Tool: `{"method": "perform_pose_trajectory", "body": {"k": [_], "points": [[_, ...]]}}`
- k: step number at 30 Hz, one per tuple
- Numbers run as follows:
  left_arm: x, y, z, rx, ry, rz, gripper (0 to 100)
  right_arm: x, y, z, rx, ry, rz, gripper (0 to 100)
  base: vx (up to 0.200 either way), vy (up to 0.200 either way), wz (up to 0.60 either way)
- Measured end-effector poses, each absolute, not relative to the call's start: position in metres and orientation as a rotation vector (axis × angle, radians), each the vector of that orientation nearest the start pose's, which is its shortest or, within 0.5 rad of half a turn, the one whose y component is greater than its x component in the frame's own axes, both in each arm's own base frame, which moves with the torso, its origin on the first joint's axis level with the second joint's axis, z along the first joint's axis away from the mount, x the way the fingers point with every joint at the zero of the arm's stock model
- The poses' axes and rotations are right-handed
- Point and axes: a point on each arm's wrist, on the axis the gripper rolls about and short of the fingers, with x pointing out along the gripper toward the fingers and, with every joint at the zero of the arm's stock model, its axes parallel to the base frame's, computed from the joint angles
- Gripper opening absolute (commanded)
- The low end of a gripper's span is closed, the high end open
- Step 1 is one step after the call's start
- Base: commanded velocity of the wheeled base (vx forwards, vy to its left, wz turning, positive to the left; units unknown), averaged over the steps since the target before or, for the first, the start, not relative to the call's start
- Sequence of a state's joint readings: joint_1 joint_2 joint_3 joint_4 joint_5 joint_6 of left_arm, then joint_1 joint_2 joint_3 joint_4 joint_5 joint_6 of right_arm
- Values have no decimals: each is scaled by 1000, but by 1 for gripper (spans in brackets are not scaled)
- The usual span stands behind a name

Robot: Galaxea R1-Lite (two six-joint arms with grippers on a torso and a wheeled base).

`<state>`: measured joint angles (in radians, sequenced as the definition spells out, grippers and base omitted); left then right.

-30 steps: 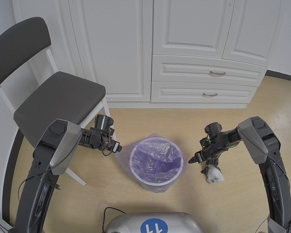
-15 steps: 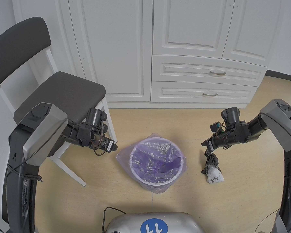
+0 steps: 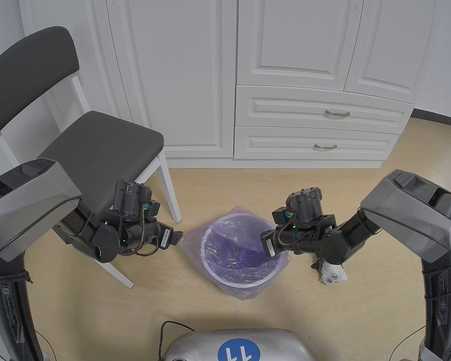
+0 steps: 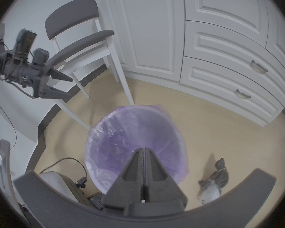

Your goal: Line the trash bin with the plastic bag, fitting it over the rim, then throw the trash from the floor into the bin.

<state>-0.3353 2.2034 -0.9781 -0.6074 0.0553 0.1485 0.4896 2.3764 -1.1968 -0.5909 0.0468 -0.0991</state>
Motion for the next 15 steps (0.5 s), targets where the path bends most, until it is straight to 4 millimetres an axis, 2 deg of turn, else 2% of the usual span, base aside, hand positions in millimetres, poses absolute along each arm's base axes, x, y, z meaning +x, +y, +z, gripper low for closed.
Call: {"method": "perform_pose_trajectory", "body": {"k": [7, 15], "points": [[336, -129, 56, 226, 474, -342, 100, 379, 238, -5, -189, 672, 554, 0, 0, 0, 0], [326, -128, 61, 213, 464, -345, 100, 399, 263, -19, -136, 765, 532, 0, 0, 0, 0]]}}
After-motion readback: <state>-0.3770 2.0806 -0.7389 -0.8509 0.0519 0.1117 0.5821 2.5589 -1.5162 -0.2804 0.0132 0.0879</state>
